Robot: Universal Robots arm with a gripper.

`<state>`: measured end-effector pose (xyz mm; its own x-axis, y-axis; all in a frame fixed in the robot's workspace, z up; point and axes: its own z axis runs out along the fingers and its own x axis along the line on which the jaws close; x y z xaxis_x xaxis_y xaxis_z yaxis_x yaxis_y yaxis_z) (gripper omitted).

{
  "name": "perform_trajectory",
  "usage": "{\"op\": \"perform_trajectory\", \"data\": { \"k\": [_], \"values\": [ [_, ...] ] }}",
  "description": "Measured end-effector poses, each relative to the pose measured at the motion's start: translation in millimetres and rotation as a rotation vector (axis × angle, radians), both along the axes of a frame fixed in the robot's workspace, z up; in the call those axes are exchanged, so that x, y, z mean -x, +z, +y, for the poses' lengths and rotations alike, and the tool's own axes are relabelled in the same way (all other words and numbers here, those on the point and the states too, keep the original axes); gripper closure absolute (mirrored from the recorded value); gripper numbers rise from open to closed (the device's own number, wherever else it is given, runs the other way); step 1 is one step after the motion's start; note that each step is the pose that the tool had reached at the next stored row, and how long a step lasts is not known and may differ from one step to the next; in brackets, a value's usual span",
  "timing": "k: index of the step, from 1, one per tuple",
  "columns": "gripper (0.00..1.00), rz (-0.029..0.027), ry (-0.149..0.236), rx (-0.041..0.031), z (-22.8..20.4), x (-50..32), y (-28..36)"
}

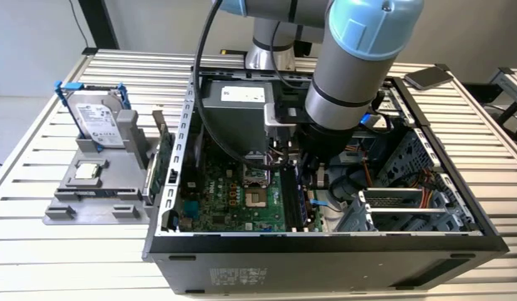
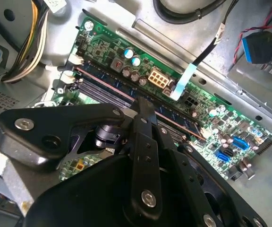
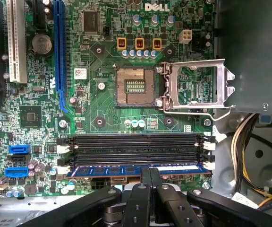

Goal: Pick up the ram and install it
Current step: 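Press down the ram until it locks into place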

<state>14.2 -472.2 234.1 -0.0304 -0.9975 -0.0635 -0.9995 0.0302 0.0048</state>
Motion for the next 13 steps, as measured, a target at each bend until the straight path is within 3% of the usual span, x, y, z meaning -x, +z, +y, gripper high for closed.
{"op": "perform_trajectory", "data": {
  "k": [3,13],
  "values": [
    [1.00,-0.0001,0.000,-0.0005,0.1,0.0,-1.5],
    [1.00,0.0007,0.000,0.0029,0.0,0.0,-17.9]
  ]
}}
